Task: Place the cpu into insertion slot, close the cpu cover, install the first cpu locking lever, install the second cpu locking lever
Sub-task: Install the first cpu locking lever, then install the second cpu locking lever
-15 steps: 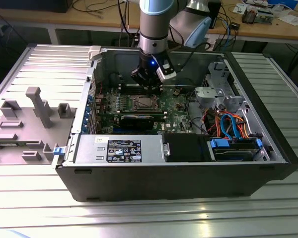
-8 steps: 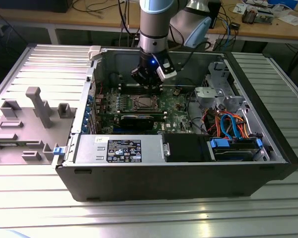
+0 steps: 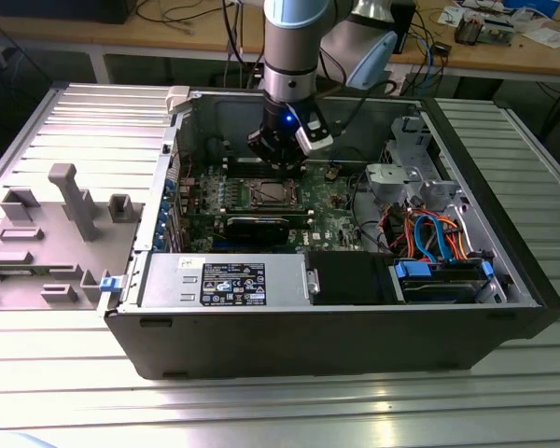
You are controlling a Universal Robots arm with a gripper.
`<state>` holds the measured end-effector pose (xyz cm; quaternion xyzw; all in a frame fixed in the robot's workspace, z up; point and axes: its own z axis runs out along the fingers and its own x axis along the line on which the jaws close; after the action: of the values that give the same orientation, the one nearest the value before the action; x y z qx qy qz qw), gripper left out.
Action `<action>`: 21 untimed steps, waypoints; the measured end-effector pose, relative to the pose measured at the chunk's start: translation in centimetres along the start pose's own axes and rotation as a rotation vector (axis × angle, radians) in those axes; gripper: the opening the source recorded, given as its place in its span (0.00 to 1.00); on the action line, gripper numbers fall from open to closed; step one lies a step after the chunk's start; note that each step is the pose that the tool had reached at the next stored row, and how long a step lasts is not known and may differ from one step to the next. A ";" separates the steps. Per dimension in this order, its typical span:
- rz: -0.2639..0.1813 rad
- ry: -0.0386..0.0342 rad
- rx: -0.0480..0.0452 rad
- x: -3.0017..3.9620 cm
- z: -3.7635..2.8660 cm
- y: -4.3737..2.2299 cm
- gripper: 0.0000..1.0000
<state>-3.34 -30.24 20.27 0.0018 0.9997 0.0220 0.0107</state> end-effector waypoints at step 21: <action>0.000 0.0007 0.0009 -0.05 -0.86 -0.33 0.11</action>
<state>-3.32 -30.60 21.11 0.0018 0.9997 0.0215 0.0103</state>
